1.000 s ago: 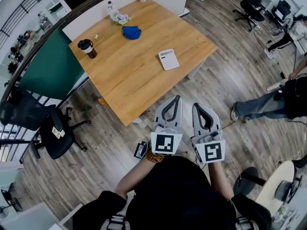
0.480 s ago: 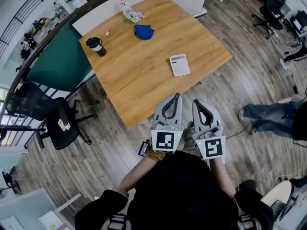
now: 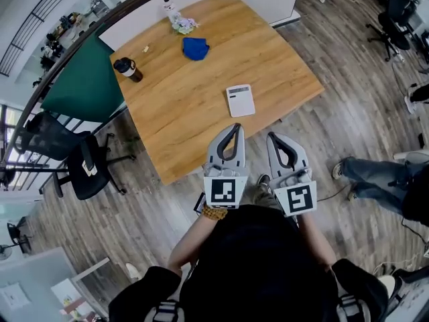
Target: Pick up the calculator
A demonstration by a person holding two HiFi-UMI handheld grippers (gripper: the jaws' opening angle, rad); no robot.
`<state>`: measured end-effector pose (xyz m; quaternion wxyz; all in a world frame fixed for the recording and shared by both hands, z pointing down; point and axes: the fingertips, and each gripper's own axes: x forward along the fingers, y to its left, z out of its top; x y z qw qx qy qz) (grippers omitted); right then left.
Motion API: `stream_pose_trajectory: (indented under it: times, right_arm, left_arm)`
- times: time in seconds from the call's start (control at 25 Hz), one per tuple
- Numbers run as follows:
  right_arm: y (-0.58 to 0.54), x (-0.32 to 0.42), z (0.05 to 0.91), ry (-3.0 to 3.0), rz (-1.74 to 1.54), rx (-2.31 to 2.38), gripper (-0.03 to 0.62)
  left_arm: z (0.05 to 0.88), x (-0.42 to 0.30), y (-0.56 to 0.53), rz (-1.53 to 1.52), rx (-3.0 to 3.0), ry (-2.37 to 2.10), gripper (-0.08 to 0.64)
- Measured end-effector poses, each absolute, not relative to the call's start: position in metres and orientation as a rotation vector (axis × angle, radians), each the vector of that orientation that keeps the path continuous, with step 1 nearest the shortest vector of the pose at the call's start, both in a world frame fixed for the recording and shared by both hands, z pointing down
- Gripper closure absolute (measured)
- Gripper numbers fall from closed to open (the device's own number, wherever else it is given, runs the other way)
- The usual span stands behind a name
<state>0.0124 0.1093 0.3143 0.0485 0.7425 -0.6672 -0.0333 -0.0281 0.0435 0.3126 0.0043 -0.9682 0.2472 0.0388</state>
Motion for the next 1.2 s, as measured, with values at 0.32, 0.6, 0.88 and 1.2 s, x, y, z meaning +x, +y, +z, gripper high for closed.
stream_pose_trajectory:
  times: [0.32, 0.6, 0.88, 1.2]
  right_arm:
    - [0.118, 0.093, 0.332, -2.117, -0.015, 2.217, 0.588]
    - [0.126, 0.147, 0.383, -2.098, 0.174, 2.118, 0.588]
    - [0.093, 0.168, 0.402, -2.065, 0.249, 2.101, 0.588]
    - [0.044, 0.180, 0.403, -2.053, 0.305, 2.015, 0.587]
  left_arm:
    - [0.328, 0.036, 0.056, 0.028, -2.988, 0.868, 0.537]
    - [0.357, 0.058, 0.079, -0.090, -2.953, 0.876, 0.537]
    - [0.379, 0.068, 0.050, -0.116, -3.024, 0.863, 0.535]
    - [0.397, 0.096, 0.004, -0.105, -3.067, 0.766, 0.535]
